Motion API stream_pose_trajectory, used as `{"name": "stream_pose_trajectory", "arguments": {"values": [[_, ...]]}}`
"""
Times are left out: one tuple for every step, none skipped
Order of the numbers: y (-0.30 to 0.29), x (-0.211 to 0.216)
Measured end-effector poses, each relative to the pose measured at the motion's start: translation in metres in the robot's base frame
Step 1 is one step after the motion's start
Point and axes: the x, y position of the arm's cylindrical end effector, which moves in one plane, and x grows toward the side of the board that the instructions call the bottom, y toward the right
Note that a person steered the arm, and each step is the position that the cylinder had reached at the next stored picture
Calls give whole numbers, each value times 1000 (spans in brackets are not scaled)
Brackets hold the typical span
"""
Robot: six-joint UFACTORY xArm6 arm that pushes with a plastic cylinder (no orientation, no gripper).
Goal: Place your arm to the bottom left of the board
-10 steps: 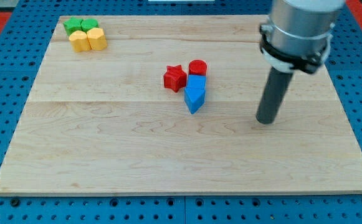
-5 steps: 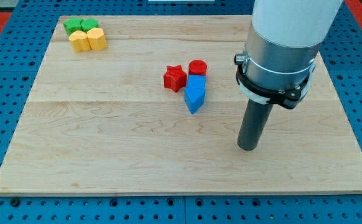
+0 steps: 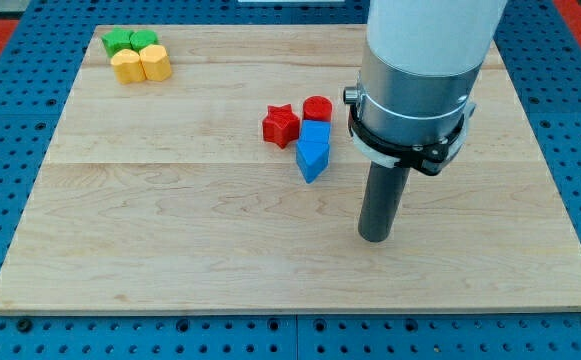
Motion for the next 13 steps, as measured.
{"name": "stream_pose_trajectory", "arguments": {"values": [[-8, 1], [-68, 3], [-136, 3], [-162, 3], [-175, 3], [-188, 3], [-200, 3], [-213, 3], [-219, 3], [-226, 3], [-232, 3], [-235, 3], [-249, 5]]}}
